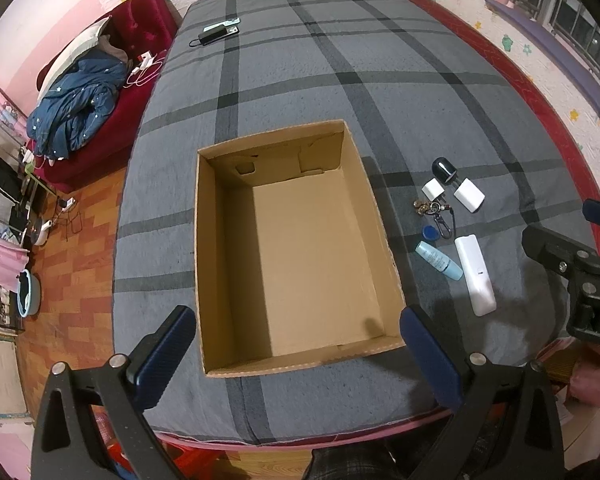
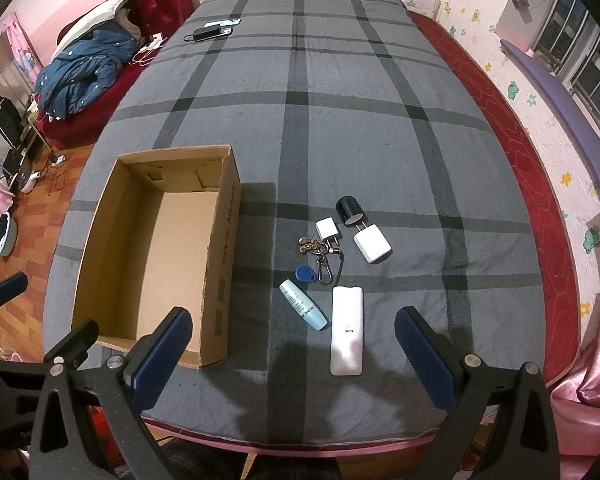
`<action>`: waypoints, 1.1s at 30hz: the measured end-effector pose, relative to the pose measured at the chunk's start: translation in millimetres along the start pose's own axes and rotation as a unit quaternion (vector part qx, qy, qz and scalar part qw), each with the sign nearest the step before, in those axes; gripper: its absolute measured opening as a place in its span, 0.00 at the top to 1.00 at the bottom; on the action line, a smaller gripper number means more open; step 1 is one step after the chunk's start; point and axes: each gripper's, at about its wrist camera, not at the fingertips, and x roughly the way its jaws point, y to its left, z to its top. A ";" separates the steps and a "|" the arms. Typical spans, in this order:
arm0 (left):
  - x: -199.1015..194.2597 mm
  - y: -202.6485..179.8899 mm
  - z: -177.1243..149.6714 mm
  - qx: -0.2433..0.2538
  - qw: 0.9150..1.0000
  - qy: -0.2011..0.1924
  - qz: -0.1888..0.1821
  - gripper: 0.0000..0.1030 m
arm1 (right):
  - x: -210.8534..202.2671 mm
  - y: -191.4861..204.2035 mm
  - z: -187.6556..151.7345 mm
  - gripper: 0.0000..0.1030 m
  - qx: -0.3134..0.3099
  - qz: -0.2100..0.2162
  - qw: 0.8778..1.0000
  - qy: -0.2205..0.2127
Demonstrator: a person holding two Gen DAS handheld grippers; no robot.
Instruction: Organize rigid objects
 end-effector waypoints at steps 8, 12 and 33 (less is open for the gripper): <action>0.1 -0.2 1.6 0.003 1.000 0.002 0.002 0.00 | -0.2 -1.0 -0.8 0.00 -0.001 0.000 1.000 0.000; 0.3 -0.3 2.1 0.004 1.000 0.003 0.004 0.00 | 0.2 -1.2 -0.9 0.00 -0.001 -0.001 1.000 0.000; 6.8 8.3 6.4 0.003 1.000 0.002 0.002 0.00 | 6.0 -8.7 2.6 0.00 0.004 -0.014 1.000 -0.002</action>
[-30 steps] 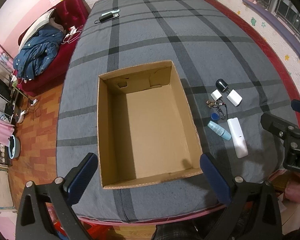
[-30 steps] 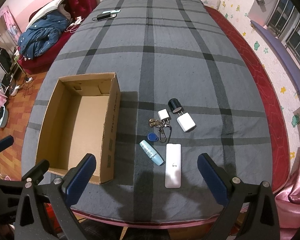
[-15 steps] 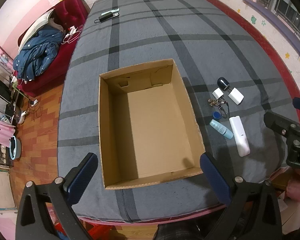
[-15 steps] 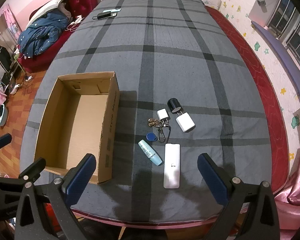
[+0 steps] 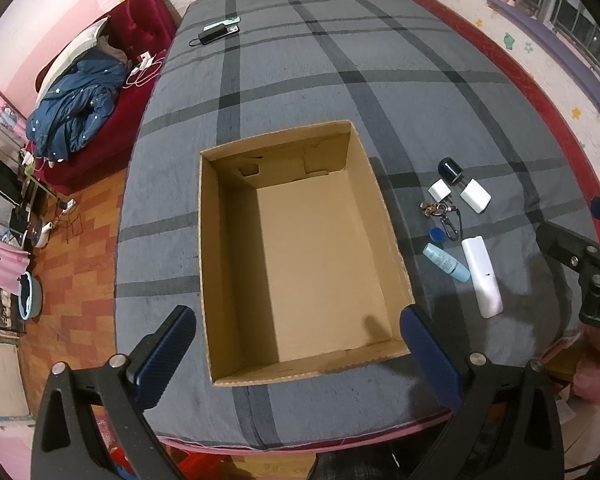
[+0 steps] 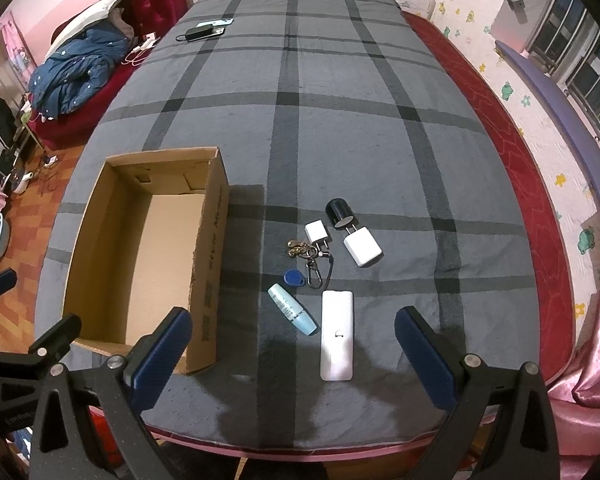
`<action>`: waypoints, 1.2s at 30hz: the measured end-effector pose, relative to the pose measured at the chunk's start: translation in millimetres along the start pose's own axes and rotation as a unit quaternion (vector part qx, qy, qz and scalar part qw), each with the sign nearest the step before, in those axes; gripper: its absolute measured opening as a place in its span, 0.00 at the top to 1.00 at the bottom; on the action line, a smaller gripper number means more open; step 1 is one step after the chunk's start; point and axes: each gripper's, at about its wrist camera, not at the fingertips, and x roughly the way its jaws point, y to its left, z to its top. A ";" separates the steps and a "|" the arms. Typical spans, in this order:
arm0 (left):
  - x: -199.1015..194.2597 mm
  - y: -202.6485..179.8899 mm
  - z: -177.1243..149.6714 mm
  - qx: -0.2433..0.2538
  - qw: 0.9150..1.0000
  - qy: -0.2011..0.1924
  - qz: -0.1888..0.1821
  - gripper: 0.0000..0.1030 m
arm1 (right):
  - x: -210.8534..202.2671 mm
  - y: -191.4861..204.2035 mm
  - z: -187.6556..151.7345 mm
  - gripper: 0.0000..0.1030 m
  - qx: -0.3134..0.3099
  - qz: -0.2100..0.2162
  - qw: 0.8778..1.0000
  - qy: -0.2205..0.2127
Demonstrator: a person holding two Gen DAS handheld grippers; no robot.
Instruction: Organize rigid objects
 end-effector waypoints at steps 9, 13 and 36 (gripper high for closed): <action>2.8 4.8 0.5 0.006 1.000 -0.001 -0.001 0.00 | -3.9 -2.4 -0.1 0.00 0.003 -0.001 1.000 -0.010; 3.7 9.6 1.9 0.009 1.000 -0.002 -0.005 0.00 | -5.8 -0.7 -1.6 0.00 0.003 -0.002 1.000 -0.011; 42.7 58.7 15.3 -0.002 1.000 -0.002 -0.019 0.00 | 3.4 -17.7 -12.9 0.00 0.030 -0.016 0.999 -0.001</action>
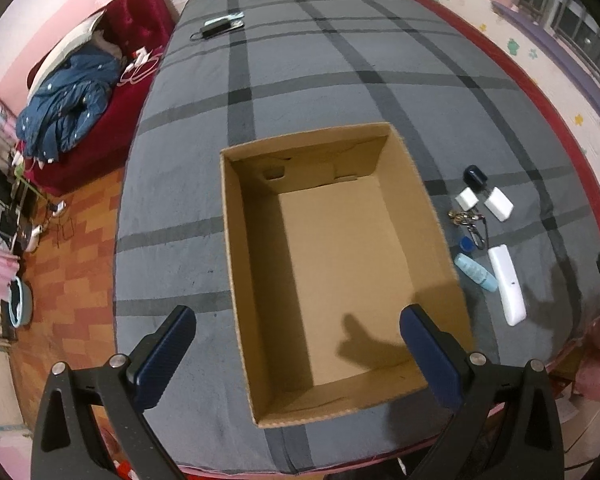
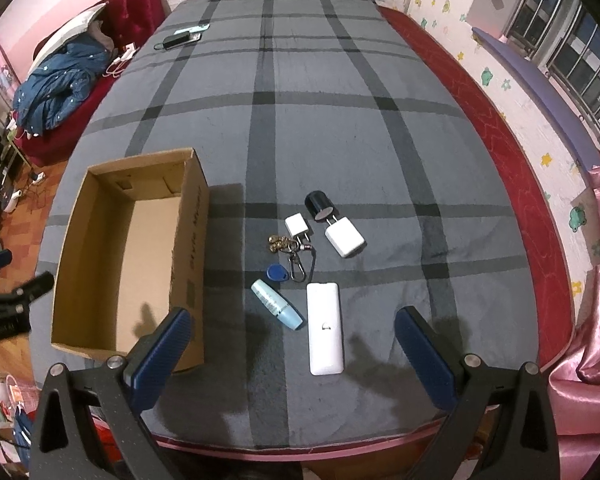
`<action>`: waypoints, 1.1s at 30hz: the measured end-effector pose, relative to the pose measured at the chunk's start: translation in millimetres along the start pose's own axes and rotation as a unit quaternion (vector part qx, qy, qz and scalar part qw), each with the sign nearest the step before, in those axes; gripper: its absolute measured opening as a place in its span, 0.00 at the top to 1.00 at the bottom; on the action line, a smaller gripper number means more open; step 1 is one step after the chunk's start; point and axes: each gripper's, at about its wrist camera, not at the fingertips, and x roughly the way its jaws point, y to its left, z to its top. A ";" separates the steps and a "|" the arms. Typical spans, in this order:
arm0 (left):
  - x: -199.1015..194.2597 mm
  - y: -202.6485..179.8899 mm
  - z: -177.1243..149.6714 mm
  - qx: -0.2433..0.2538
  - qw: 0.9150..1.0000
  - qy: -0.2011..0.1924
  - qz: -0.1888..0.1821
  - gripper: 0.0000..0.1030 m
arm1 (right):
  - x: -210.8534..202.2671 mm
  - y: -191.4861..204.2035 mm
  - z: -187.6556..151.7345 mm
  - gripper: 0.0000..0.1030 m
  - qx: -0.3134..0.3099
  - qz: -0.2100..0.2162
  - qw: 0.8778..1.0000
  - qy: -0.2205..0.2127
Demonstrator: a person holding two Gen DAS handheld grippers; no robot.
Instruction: Organize rigid objects
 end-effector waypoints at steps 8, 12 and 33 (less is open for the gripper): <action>42.2 32.0 2.2 -0.025 0.999 0.020 0.005 0.00 | 17.2 -5.9 -0.2 0.00 -0.013 -0.002 1.000 0.012; 64.9 42.1 1.5 -0.029 0.999 0.033 0.011 0.00 | 27.8 -12.2 -0.2 0.00 -0.011 -0.002 1.000 0.019; 131.8 51.4 0.3 -0.028 0.993 0.115 -0.011 0.48 | 94.7 -48.3 -12.6 0.00 0.000 -0.011 0.997 0.075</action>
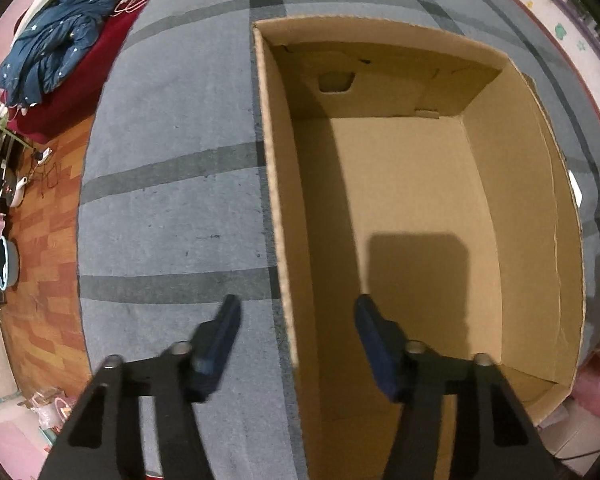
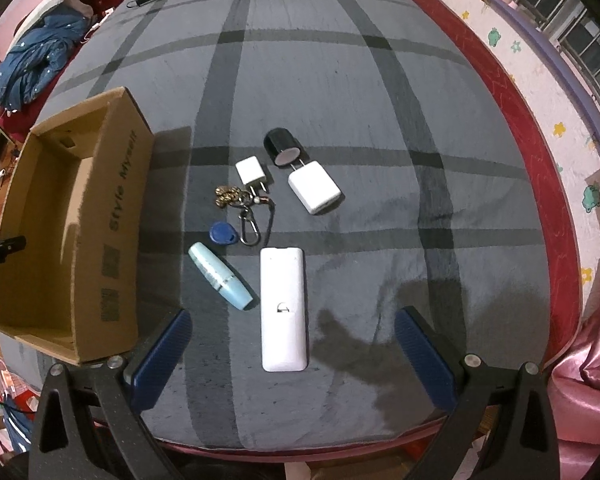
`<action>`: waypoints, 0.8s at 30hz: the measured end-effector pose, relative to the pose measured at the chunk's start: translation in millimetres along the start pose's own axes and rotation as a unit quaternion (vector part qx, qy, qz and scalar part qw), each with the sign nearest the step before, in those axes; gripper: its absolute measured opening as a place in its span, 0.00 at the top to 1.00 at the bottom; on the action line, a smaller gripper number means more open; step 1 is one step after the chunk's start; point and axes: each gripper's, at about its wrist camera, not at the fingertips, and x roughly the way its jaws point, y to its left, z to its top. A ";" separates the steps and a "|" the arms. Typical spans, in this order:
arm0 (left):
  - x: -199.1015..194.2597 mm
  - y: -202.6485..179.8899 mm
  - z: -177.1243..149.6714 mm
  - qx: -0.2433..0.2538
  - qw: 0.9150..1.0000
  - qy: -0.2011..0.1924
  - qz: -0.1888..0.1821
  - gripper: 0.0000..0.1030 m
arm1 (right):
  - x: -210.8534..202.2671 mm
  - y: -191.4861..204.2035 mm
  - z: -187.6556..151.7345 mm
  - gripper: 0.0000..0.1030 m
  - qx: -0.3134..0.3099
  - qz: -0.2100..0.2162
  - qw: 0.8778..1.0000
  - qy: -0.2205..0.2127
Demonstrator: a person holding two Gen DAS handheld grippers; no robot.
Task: Organize rigid objects
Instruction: 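Clamp the box wall with the left gripper while the right tool approaches the remote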
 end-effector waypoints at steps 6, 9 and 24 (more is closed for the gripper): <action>11.4 -3.2 2.0 0.008 1.000 0.017 0.010 0.85 | 24.8 -9.4 2.1 0.00 0.012 -0.004 1.000 0.018; 13.2 -2.6 1.5 0.005 1.000 0.016 0.010 0.85 | 41.6 -10.8 4.6 0.00 0.007 -0.005 0.999 0.031; 15.5 0.7 4.9 0.000 1.000 0.021 0.005 0.85 | 108.1 -2.3 -4.1 0.01 -0.016 -0.001 0.996 0.091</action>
